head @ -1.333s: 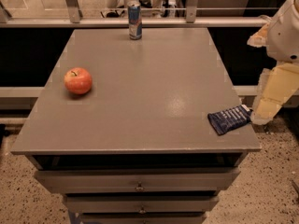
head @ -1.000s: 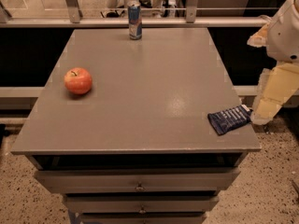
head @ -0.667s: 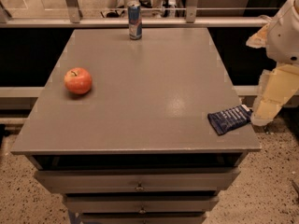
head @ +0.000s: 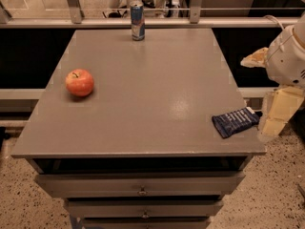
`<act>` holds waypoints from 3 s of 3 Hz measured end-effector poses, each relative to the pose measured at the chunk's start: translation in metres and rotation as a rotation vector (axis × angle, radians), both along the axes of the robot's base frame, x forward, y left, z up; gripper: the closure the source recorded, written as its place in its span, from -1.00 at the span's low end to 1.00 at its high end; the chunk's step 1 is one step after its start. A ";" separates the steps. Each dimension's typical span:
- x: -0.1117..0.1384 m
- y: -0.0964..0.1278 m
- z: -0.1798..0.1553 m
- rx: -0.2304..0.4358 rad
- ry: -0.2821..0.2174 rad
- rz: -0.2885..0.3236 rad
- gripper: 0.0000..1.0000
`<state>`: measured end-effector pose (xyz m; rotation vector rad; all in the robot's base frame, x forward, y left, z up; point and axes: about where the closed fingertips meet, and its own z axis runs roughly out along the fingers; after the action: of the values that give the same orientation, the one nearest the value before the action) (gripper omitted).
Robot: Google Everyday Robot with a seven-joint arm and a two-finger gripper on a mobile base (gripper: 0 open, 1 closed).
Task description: Move rxbar blueberry near apple
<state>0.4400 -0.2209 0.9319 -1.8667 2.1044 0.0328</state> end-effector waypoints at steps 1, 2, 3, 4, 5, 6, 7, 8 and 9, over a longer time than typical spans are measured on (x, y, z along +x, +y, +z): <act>0.010 -0.006 -0.026 0.030 0.008 0.048 -1.00; 0.015 -0.013 -0.040 0.043 0.011 0.061 -1.00; 0.027 -0.025 -0.056 0.047 0.026 0.049 -1.00; 0.043 -0.039 -0.078 0.056 0.056 0.026 -1.00; 0.049 -0.045 -0.088 0.064 0.070 0.018 -1.00; 0.052 -0.049 -0.096 0.086 0.073 0.013 -0.68; 0.050 -0.051 -0.103 0.105 0.080 0.003 -0.21; 0.048 -0.051 -0.101 0.112 0.082 -0.001 0.41; 0.048 -0.051 -0.101 0.112 0.082 -0.001 0.88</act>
Offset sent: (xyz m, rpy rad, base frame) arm 0.0217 -0.0239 -0.0569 0.0598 0.0184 0.0739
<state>0.4884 -0.2715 0.8312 -1.8278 2.1101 0.2255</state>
